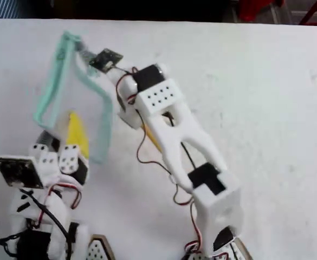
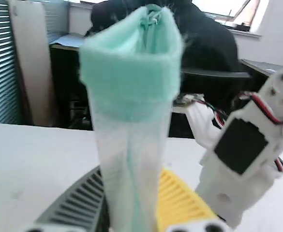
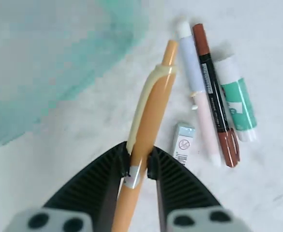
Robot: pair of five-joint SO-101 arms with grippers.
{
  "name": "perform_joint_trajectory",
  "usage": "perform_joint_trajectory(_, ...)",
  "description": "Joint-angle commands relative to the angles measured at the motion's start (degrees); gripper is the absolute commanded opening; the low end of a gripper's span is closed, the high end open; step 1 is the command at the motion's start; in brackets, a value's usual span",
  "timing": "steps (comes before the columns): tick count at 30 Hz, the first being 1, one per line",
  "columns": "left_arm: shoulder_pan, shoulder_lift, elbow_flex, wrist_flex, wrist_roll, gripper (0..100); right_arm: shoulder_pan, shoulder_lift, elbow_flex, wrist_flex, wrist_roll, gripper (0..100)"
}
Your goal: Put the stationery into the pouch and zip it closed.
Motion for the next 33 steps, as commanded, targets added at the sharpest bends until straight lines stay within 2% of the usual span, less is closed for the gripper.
perform_joint_trajectory(1, 7.69, -0.48, -3.52, -2.29, -2.37, 2, 0.04, -10.86, -2.02, 2.15, 0.26, 1.6)
perform_joint_trajectory(9, 9.45, -0.48, -3.08, -0.79, -5.10, 2, -0.22, -32.66, 7.30, 1.98, 0.26, 1.6)
perform_joint_trajectory(15, 17.54, -0.48, -3.08, 0.53, -5.36, 2, -0.13, -45.76, 19.78, -0.92, 0.53, 1.6)
perform_joint_trajectory(18, 19.30, -0.48, -2.99, 0.53, -6.33, 2, -0.13, -52.26, 25.05, -4.35, 0.53, 1.6)
perform_joint_trajectory(21, 19.03, -0.48, 0.18, -0.79, -9.32, 2, -0.13, -58.59, 29.71, -8.04, 0.44, 1.6)
perform_joint_trajectory(26, 18.77, -0.48, 8.97, -5.19, -9.76, 2, -0.13, -66.51, 36.40, -14.99, 0.53, 1.6)
perform_joint_trajectory(33, 17.80, -0.48, 9.41, -3.87, -9.67, 2, 1.98, -71.25, 39.03, -23.78, -0.35, 1.6)
